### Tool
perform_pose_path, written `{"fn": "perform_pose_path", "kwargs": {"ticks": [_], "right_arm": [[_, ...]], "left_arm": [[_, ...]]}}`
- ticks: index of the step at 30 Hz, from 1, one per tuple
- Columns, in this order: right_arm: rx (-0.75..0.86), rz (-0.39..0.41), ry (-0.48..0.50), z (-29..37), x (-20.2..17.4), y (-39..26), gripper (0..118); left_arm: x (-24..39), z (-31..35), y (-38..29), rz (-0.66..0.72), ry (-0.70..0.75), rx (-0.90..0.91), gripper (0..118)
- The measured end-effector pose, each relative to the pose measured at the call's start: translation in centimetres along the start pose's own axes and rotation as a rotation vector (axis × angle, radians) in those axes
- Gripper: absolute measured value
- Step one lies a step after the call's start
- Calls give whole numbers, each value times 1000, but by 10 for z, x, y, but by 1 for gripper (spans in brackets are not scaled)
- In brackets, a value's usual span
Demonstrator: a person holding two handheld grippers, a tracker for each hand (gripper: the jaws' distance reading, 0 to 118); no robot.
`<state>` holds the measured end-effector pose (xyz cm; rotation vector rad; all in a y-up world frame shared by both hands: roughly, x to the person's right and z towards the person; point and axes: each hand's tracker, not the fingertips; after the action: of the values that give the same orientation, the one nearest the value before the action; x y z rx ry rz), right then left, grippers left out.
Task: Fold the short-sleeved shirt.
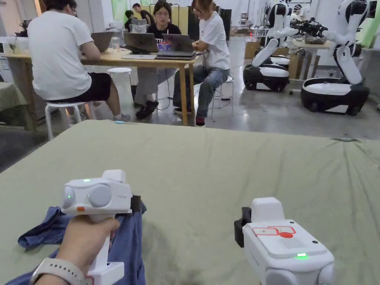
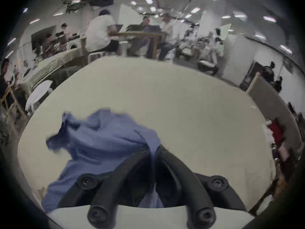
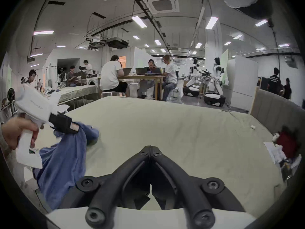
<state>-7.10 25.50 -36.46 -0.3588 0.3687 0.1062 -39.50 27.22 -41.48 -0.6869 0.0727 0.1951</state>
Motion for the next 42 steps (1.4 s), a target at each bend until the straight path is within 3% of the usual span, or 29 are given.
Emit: {"fn": "perform_pose_path", "kwargs": {"ticks": [8,14,21,26,27,28,29,30,31,36,42], "right_arm": [[34,-20,-181,69,94,1,1],[19,-47,-293,104,161,-18,1],[-48,-78,-371,109,214,-56,0],[-84,-75,-371,104,228,-71,0],[-89,-73,-371,103,228,-71,0],[-91,-76,-361,103,227,-71,0],[-90,-78,-354,103,226,-71,0],[-91,-78,-352,102,224,-70,0],[-88,-75,-348,104,219,-65,0],[-53,-59,-315,110,197,-55,0],[-32,-73,-256,103,165,-51,0]], "left_arm": [[211,52,40,-150,-340,125,3],[335,14,16,-249,-475,55,3],[399,-103,-89,-313,-413,-191,3],[405,-111,-114,-329,-402,-191,5],[404,-106,-113,-330,-398,-168,8],[403,-97,-111,-356,-383,-132,21],[399,-86,-106,-393,-362,-93,64],[396,-76,-105,-430,-338,-41,96],[387,-57,-103,-475,-307,49,114],[305,28,-86,-474,-267,259,113],[165,103,-115,-300,-30,359,113]]}}
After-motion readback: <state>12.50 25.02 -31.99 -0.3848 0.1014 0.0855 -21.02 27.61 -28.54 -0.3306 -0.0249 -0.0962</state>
